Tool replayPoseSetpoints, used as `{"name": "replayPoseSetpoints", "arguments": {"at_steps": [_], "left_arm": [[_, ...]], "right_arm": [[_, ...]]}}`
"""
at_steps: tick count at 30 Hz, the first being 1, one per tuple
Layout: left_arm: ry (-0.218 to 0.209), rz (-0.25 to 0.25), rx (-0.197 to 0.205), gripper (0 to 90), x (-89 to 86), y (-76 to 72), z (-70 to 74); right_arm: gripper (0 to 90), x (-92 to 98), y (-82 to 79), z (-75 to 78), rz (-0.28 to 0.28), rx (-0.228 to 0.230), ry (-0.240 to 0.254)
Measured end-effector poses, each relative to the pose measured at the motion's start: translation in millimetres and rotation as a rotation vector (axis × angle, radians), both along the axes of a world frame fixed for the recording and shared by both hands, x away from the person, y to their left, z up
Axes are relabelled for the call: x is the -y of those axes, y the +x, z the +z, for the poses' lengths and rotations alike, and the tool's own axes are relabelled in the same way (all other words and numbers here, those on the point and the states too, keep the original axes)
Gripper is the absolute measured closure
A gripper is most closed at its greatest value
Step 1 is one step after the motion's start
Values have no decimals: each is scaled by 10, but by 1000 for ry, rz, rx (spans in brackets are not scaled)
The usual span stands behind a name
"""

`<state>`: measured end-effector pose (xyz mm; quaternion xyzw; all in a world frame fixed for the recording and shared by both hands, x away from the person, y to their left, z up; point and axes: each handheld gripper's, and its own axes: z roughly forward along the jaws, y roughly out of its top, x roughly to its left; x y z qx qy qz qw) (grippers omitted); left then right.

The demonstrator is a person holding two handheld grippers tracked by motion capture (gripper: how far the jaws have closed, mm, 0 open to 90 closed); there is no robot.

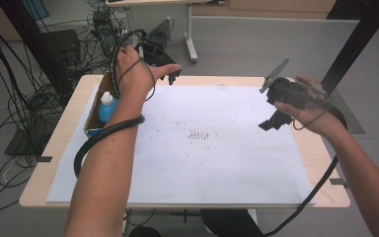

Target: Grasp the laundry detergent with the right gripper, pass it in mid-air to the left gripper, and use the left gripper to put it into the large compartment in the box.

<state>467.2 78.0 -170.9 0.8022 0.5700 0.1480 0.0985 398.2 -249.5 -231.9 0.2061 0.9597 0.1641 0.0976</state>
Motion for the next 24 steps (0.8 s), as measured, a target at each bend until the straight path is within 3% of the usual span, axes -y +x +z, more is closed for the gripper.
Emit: {"name": "replayPoseSetpoints", "arguments": {"at_steps": [16,24], "left_arm": [[-4,-25,21,61,113,29,14],[-19,-43,12,60,141,43,-5]], "right_arm": [[57,35,1,4,-8,-7,-6],[57,34,9,-14,-5,-10,-7]]}}
